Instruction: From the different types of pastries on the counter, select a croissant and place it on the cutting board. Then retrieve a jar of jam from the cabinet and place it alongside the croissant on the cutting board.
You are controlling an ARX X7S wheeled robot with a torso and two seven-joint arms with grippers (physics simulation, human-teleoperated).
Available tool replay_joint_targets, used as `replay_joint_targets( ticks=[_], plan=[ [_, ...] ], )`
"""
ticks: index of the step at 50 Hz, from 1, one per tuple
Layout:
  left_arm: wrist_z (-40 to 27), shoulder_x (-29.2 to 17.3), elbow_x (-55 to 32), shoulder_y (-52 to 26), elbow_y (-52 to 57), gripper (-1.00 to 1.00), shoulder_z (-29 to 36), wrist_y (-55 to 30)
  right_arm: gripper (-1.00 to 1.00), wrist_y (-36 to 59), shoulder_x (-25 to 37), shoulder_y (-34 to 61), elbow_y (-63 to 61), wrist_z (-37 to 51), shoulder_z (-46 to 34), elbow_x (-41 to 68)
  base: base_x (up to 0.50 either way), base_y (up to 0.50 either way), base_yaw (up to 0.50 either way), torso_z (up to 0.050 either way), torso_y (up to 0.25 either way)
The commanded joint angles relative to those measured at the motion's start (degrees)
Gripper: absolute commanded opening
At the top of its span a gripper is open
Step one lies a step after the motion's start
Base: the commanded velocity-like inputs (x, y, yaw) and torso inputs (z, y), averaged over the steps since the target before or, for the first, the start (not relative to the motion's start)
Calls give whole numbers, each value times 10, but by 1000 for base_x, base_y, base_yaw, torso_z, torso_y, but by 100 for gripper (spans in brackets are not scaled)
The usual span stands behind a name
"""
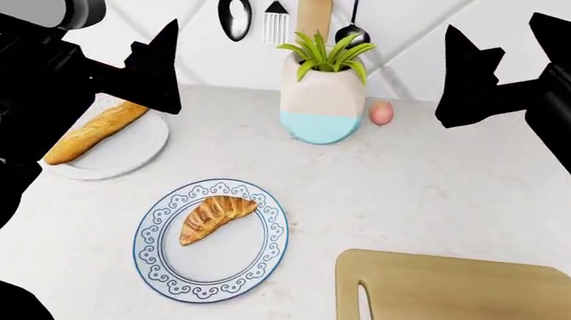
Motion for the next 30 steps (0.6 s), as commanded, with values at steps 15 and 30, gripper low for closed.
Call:
replay_joint_targets(
  ticks=[15,30],
  plan=[
    [-29,-31,-126,31,-5,100,43,-1,100,-26,28,-3,19,39,-16,35,48,3,0,0,0],
    [-20,-108,-282,24,-116,100,106,-8,100,-62,38,-19,24,33,-29,27,0,0,0,0,0]
  ],
)
